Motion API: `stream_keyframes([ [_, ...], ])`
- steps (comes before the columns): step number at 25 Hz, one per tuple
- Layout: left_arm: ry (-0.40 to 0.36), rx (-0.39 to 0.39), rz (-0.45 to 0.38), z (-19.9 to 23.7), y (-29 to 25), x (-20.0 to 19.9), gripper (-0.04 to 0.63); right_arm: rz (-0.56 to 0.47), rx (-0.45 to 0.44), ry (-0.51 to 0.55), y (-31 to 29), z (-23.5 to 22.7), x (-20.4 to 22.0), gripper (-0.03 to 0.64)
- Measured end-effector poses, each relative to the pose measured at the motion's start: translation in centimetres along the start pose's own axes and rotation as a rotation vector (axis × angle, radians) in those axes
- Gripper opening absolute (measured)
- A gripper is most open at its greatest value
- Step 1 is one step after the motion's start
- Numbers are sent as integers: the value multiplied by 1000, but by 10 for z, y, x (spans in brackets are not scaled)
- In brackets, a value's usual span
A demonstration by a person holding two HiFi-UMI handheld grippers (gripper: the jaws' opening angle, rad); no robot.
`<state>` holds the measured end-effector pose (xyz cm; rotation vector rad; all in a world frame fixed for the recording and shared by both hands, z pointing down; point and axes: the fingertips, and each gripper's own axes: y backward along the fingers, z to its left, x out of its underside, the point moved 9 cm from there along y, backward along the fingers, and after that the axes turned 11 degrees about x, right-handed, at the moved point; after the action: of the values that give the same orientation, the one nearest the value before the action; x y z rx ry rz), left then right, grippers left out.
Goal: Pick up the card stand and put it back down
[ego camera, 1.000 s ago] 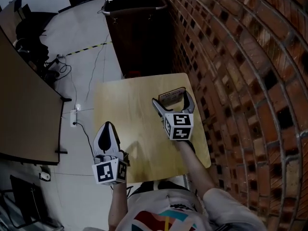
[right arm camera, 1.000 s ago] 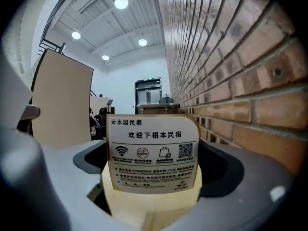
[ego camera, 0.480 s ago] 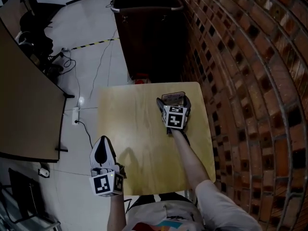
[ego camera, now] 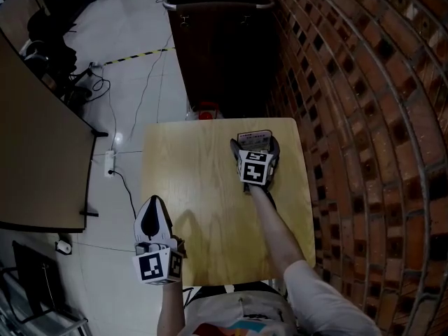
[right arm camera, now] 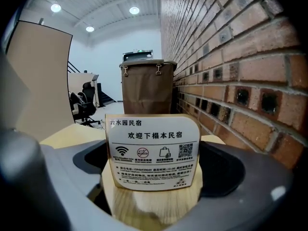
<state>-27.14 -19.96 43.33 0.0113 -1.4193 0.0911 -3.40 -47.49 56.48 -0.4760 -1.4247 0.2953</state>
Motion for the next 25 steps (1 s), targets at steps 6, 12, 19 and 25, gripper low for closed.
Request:
stream_keyframes([
  [6,3,-3,-4,0,-2,-3,5,-27,-34,-25,-2,-1,-6,568],
  [12,-4,7,-10,-2,1,-5,5,-42,-49,-4,6,-3,-9,575],
  [19,16,6,-31,-11,9,-11,5,-74,-84,-20,37,-9,-12,575],
  [25,0,60,-55,-29,21,-18,5,-224,-58,-72,118,-32,-33,138],
])
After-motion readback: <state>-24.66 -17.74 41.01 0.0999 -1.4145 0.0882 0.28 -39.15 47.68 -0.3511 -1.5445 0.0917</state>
